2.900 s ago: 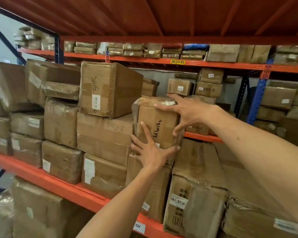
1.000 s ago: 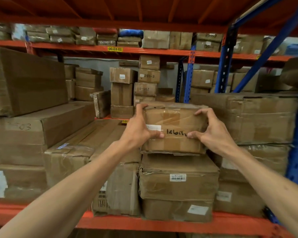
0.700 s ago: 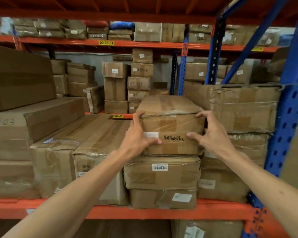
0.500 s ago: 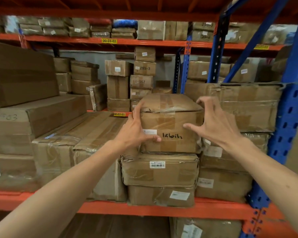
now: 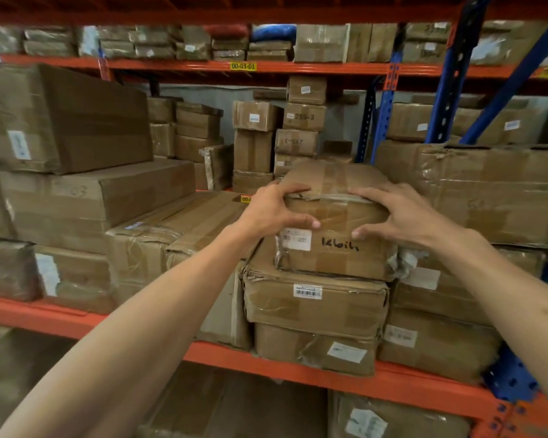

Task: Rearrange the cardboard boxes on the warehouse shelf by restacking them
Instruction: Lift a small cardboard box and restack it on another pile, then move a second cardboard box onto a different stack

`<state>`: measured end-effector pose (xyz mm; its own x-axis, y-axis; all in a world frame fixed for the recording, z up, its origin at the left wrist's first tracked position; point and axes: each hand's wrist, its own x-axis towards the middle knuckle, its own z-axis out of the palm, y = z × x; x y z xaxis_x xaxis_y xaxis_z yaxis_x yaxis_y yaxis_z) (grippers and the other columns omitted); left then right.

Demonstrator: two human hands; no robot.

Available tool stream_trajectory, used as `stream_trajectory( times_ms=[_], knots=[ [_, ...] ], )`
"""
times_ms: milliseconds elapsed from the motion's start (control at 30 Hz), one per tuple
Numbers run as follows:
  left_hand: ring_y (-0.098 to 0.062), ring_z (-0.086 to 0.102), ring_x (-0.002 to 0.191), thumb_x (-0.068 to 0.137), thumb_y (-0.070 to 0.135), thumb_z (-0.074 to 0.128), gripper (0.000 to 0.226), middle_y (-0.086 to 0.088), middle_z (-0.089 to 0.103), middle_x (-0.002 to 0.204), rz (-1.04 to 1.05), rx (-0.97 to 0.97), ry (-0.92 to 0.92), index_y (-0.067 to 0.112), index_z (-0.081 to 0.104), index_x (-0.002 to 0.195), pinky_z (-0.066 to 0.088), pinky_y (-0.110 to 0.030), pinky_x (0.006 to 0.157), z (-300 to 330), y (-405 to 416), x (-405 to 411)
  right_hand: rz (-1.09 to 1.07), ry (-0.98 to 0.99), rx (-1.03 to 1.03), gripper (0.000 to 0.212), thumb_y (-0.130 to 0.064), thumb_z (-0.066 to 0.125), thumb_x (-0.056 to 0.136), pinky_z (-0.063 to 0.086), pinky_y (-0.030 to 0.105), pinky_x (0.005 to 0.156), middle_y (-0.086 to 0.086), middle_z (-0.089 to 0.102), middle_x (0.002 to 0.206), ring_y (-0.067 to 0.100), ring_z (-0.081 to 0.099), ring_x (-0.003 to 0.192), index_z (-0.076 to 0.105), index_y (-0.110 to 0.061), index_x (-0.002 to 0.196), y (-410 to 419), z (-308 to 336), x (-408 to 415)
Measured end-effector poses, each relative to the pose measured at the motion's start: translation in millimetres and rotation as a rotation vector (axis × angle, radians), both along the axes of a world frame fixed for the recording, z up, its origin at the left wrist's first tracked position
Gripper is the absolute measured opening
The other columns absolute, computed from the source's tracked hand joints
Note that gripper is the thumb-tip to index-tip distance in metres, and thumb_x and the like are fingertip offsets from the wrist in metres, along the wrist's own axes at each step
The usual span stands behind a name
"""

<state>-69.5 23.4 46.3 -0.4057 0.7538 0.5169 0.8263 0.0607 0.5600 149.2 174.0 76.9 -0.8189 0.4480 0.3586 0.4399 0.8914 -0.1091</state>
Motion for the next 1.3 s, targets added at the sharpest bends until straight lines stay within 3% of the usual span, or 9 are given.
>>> stream_trajectory(
  times_ms=[100,367,600,700,800,867,933,1033,1300],
  knots=[
    [-0.016,0.056,0.133,0.064,0.052,0.094,0.081,-0.001,0.066,0.139,-0.008,0.047,0.005,0.026,0.068,0.135,0.045,-0.038,0.113,-0.5,-8.3,9.5,0.017,0.070,-0.084,0.084,-0.051,0.083,0.084,0.028,0.050,0.119,0.006,0.046,0.158,0.031,0.032,0.143,0.041,-0.045,0.157,-3.4,-4.8,3.7],
    [-0.018,0.061,0.125,0.063,0.053,0.094,0.080,0.000,0.065,0.137,-0.021,0.092,-0.025,0.030,0.068,0.135,0.058,-0.045,0.097,-0.7,-20.3,18.1,0.016,0.113,-0.081,0.086,-0.051,0.088,0.077,0.032,0.052,0.120,0.003,0.054,0.155,0.033,0.041,0.143,0.050,-0.039,0.154,-9.3,1.4,7.4],
    [-0.019,0.055,0.131,0.066,0.067,0.086,0.086,0.001,0.060,0.142,-0.024,0.065,0.036,0.038,0.059,0.142,0.048,-0.046,0.110,-5.4,-22.5,12.8,0.011,0.078,-0.070,0.084,-0.051,0.083,0.084,0.027,0.049,0.121,0.003,0.047,0.161,0.032,0.034,0.146,0.043,-0.043,0.157,-19.8,4.9,12.8],
    [-0.025,0.048,0.140,0.067,0.071,0.083,0.096,-0.004,0.052,0.152,0.002,0.050,0.027,0.043,0.047,0.151,0.042,-0.049,0.116,-9.4,-26.2,10.8,-0.050,0.039,-0.048,0.087,-0.060,0.077,0.085,0.017,0.050,0.125,0.006,0.028,0.172,0.031,0.015,0.156,0.035,-0.045,0.160,-28.8,6.3,9.0],
    [-0.032,0.017,0.157,0.066,0.083,0.073,0.110,-0.010,0.030,0.168,0.060,-0.011,0.046,0.059,0.016,0.157,0.024,-0.056,0.124,-16.4,-39.9,1.4,-0.135,0.016,0.009,0.098,-0.078,0.066,0.081,0.003,0.057,0.127,0.004,-0.001,0.177,0.028,-0.016,0.160,0.023,-0.048,0.163,-46.9,5.9,-3.7],
    [-0.034,0.013,0.158,0.069,0.085,0.068,0.110,-0.013,0.016,0.172,0.107,-0.053,0.058,0.064,0.003,0.155,0.023,-0.060,0.123,-18.2,-55.5,-8.7,-0.151,0.045,0.093,0.099,-0.087,0.053,0.078,-0.005,0.058,0.126,0.002,-0.008,0.177,0.027,-0.021,0.159,0.016,-0.051,0.163,-60.4,5.4,-14.9],
    [-0.036,0.017,0.157,0.075,0.081,0.068,0.107,-0.014,0.008,0.173,0.157,-0.080,0.070,0.063,0.000,0.155,0.025,-0.060,0.122,-17.6,-73.8,-21.3,-0.113,0.102,0.135,0.098,-0.093,0.037,0.075,-0.010,0.056,0.125,0.004,-0.005,0.177,0.027,-0.019,0.160,0.015,-0.052,0.162,-73.5,6.0,-29.4],
    [-0.036,0.018,0.156,0.079,0.078,0.068,0.106,-0.013,0.005,0.173,0.228,-0.069,0.045,0.058,0.001,0.158,0.025,-0.054,0.122,-14.2,-107.2,-50.2,-0.026,0.172,0.131,0.099,-0.092,0.025,0.072,-0.004,0.055,0.128,0.008,0.006,0.177,0.029,-0.009,0.161,0.022,-0.051,0.163,-96.7,8.7,-58.2],
    [-0.033,0.018,0.157,0.080,0.080,0.064,0.111,-0.011,0.011,0.173,0.442,0.036,-0.025,0.046,-0.001,0.163,0.026,-0.049,0.122,-28.4,-216.9,-178.5,0.155,0.202,-0.030,0.091,-0.083,0.038,0.074,0.014,0.058,0.127,0.009,0.015,0.175,0.033,0.006,0.160,0.033,-0.050,0.159,-168.9,11.4,-180.7]
  ],
)
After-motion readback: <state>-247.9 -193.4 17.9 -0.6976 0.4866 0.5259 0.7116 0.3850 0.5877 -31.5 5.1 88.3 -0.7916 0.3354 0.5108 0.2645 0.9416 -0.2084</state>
